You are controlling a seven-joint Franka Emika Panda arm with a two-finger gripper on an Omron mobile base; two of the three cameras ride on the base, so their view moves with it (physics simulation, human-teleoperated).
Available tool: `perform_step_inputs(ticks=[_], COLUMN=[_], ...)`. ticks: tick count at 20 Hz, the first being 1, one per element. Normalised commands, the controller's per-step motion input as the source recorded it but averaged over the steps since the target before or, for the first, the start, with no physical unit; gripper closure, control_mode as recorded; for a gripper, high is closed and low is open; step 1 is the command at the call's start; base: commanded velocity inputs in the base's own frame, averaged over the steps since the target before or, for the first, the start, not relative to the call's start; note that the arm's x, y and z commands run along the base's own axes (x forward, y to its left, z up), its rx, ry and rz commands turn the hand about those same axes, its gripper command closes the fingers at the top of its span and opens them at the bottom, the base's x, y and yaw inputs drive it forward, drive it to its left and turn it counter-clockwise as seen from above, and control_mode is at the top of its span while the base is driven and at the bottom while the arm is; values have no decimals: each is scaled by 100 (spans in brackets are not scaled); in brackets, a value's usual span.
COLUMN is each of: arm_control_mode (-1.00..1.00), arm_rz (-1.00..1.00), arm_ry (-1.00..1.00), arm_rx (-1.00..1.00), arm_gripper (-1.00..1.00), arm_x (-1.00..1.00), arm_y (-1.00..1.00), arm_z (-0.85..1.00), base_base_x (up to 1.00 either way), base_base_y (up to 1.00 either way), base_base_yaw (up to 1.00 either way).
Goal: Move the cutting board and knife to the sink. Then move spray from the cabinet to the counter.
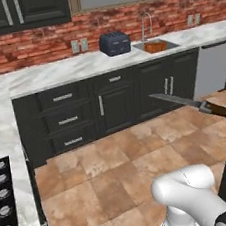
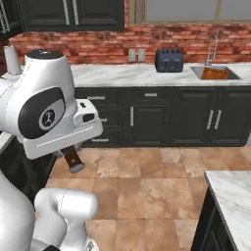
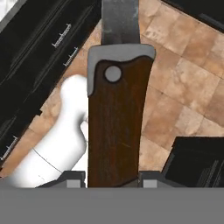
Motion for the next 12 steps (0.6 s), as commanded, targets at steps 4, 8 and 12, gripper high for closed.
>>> perform_step_inputs(ticks=[4, 8, 12], arm_control_mode=[100, 100, 100], arm_rz=[0, 0, 0], arm_ry=[0, 0, 0], arm_rx=[0, 0, 0], arm_gripper=[100, 100, 100], arm_x=[0, 0, 0], arm_y=[0, 0, 0], arm_z=[0, 0, 0], base_base_x=[88, 100, 100], base_base_y=[29, 21, 3], base_base_yaw=[-42, -1, 9])
